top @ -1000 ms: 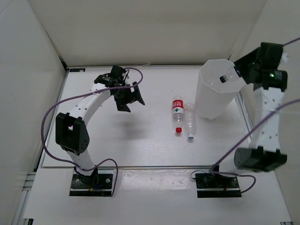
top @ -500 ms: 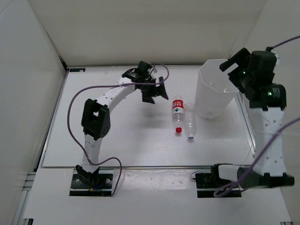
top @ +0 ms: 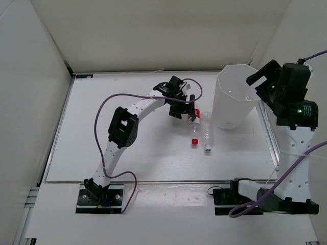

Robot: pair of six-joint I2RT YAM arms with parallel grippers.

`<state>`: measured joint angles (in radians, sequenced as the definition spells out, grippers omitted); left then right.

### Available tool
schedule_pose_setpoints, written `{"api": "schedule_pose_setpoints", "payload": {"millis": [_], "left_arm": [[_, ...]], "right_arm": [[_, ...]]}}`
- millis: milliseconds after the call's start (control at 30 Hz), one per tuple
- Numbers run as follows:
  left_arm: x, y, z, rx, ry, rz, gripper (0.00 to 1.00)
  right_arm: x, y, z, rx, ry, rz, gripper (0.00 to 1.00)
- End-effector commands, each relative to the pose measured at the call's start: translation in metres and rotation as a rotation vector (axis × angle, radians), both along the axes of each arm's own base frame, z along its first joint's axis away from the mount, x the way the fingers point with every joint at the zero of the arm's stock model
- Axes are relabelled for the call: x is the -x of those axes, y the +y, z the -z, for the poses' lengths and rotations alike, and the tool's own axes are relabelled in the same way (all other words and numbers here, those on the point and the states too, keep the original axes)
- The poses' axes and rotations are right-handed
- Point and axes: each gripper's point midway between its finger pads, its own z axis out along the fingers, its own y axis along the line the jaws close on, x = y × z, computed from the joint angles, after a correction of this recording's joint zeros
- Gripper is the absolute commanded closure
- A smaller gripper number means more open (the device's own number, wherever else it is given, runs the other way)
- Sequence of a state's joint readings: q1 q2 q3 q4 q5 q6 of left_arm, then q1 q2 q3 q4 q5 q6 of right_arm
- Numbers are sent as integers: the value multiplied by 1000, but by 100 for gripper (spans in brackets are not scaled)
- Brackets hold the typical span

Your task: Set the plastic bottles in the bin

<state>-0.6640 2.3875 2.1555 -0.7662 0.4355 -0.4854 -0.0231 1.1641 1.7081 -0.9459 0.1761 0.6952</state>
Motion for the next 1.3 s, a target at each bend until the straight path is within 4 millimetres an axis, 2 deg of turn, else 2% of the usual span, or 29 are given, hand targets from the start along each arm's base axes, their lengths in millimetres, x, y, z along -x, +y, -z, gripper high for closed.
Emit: {"api": "schedule_pose_setpoints", "payload": {"millis": [0, 100, 133, 200, 433, 533, 600, 633, 667, 767, 833, 933, 1033, 1067, 1133, 1167, 1200, 1267], "left_arm": [[-1, -2, 7, -30, -31, 42, 0], [-2, -5, 23, -35, -8, 49, 0], [0, -6, 22, -29, -3, 54, 0], [-1, -9, 30, -21, 2, 73, 0], [8, -14, 27, 23, 40, 100, 0], [12, -18, 35, 44, 77, 102, 1], [11, -22, 38, 63, 84, 103, 1], [7, -30, 26, 104, 60, 118, 1], [6, -33, 33, 111, 74, 114, 1], [-3, -43, 23, 160, 48, 110, 1], [-3, -46, 25, 174, 69, 96, 1], [8, -47, 43, 180, 167, 88, 1], [21, -41, 59, 160, 243, 79, 21], [28, -37, 55, 158, 257, 83, 31], [25, -21, 51, 145, 306, 26, 33], [27, -10, 55, 107, 335, -13, 33], [24, 0, 35, 96, 325, -48, 33], [18, 35, 21, 2, 328, -156, 33]], "right_arm": [[14, -6, -24, 53, -56, -15, 0], [23, -10, -24, 57, -50, -7, 0], [26, -12, -23, 57, -53, 2, 0], [30, -15, -13, 55, -27, 10, 0], [41, -18, 5, 22, 16, 42, 0], [44, -18, 12, 20, 34, 41, 0], [46, -18, 13, 20, 35, 41, 0], [48, -17, 16, 19, 47, 41, 0], [48, -18, 16, 27, 48, 37, 0], [52, -17, 16, 27, 48, 37, 0], [56, -17, 16, 35, 50, 33, 0], [57, -19, 16, 58, 54, 31, 0], [55, -24, 15, 89, 58, 39, 0], [55, -24, 15, 89, 58, 39, 0], [53, -25, 17, 88, 67, 38, 0], [53, -24, 17, 74, 64, 46, 0], [52, -24, 22, 73, 78, 46, 0], [51, -23, 29, 52, 69, 57, 0]]}}
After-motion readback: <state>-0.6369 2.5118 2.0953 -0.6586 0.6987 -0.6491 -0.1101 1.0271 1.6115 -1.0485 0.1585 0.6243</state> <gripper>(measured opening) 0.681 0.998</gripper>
